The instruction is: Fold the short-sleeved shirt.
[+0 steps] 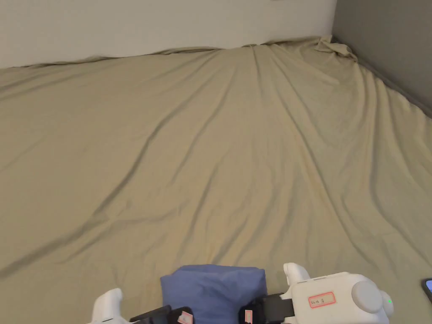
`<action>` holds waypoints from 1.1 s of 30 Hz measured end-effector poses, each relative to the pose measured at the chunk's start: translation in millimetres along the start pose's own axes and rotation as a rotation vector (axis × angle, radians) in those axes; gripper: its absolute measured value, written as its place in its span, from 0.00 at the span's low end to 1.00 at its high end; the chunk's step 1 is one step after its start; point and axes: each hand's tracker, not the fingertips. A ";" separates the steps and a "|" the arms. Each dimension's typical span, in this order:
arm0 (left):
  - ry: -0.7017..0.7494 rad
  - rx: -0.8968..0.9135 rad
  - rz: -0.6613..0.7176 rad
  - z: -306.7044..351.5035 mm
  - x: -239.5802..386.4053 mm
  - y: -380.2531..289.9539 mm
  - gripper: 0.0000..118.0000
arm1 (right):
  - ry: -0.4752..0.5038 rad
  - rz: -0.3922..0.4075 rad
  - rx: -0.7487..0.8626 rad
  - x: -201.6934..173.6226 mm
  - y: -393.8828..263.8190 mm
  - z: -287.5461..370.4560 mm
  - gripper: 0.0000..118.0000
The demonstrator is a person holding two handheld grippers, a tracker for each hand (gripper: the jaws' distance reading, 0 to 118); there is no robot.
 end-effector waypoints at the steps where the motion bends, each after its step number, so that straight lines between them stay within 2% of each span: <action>1: -0.001 -0.027 -0.003 -9.6 5.7 -3.5 1.00 | 0.008 -0.001 0.003 5.0 -0.8 0.5 0.03; 4: 0.014 -0.090 -0.033 -37.6 0.1 13.9 1.00 | 0.016 -0.008 0.012 5.3 -2.8 0.9 0.03; 5: 0.018 -0.077 -0.048 -38.6 3.6 14.0 0.93 | 0.016 -0.008 0.014 5.5 -3.7 0.9 0.03; 6: -0.011 -0.026 -0.036 -34.9 8.1 18.0 0.44 | 0.017 -0.006 0.017 4.9 -4.2 2.0 0.03; 7: -0.126 0.046 0.090 -30.6 7.9 21.0 0.34 | 0.019 -0.007 0.020 4.6 -4.9 3.6 0.03; 8: -0.046 0.105 0.151 -25.8 2.6 21.2 0.34 | 0.018 -0.014 0.026 6.0 -5.5 6.4 0.03; 9: -0.124 0.042 0.169 -28.5 0.2 21.4 0.34 | 0.087 -0.073 0.030 8.1 -6.1 7.7 0.03; 10: -0.121 0.013 0.142 -24.1 -1.2 17.2 0.34 | 0.075 -0.145 0.002 12.1 -5.8 7.9 0.03; 12: -0.110 0.016 0.133 -17.5 -5.2 12.2 0.34 | 0.131 -0.260 -0.013 12.2 -4.0 9.0 0.03; 13: -0.138 -0.004 0.181 -9.5 -8.9 10.4 0.34 | 0.146 -0.248 0.011 7.5 -5.5 12.5 0.03; 15: -0.233 0.012 0.295 16.0 -18.8 9.1 0.34 | 0.212 -0.108 0.079 -14.0 -7.6 28.0 0.03; 17: -0.309 0.035 0.322 56.0 -33.1 11.9 0.34 | 0.395 -0.051 0.134 -37.2 -15.1 48.1 0.03; 19: -0.262 0.052 0.266 117.3 -57.5 22.8 0.34 | 0.563 -0.012 0.155 -54.6 -19.9 73.2 0.03; 21: -0.162 0.074 0.227 176.2 -85.7 36.5 0.34 | 0.571 0.094 0.183 -71.9 -24.3 98.1 0.03; 22: -0.090 0.092 0.250 208.9 -99.3 43.4 0.34 | 0.551 0.148 0.202 -79.2 -26.0 110.9 0.03; 24: 0.071 0.139 0.277 262.4 -126.6 54.9 0.34 | 0.517 0.212 0.236 -87.0 -29.9 129.7 0.03; 26: 0.202 0.139 0.288 302.6 -157.4 64.9 0.34 | 0.509 0.187 0.258 -83.1 -33.1 137.7 0.03; 28: 0.290 0.154 0.384 333.1 -189.7 72.1 0.34 | 0.501 0.162 0.287 -79.8 -37.4 141.0 0.03; 31: 0.384 0.124 0.370 351.4 -230.3 77.7 0.34 | 0.477 0.116 0.310 -72.0 -44.3 138.2 0.03; 33: 0.469 0.122 0.475 353.5 -255.2 76.5 0.34 | 0.452 0.085 0.307 -58.8 -47.2 134.6 0.03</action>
